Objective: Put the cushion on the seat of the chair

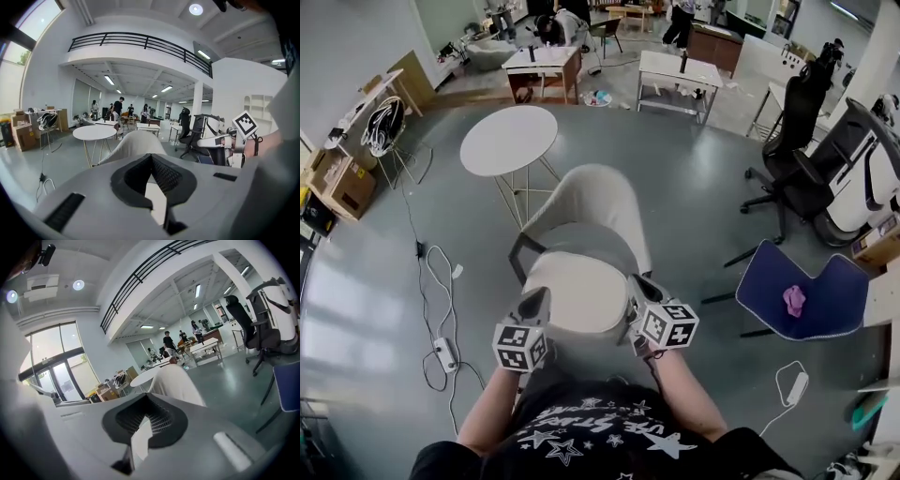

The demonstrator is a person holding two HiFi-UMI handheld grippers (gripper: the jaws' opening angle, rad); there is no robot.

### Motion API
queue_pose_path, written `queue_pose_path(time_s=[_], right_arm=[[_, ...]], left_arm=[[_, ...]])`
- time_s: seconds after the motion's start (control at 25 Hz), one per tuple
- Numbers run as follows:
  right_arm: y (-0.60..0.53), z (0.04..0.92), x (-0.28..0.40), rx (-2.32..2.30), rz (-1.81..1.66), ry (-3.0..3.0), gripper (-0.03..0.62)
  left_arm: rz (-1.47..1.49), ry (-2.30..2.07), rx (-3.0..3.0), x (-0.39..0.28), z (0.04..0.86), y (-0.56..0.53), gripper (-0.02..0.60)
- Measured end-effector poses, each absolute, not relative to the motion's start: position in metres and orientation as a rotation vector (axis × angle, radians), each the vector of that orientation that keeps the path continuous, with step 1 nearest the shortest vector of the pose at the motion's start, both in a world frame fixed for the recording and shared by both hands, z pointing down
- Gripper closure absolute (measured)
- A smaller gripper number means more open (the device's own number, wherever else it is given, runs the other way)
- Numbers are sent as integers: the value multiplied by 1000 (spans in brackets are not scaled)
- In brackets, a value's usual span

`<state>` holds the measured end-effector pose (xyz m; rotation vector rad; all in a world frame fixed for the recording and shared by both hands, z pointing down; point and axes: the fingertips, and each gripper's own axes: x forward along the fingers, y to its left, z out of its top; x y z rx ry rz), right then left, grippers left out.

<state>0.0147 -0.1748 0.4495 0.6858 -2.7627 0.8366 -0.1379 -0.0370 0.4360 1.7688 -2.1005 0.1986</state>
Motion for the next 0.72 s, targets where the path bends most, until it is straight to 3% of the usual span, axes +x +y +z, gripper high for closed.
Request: queue_pose_path(time_s=[0.72], right_arm=[[-99,482,29,216,786,-2669,591]], left_arm=[[-24,-2354,1316,-85,439,93,574]])
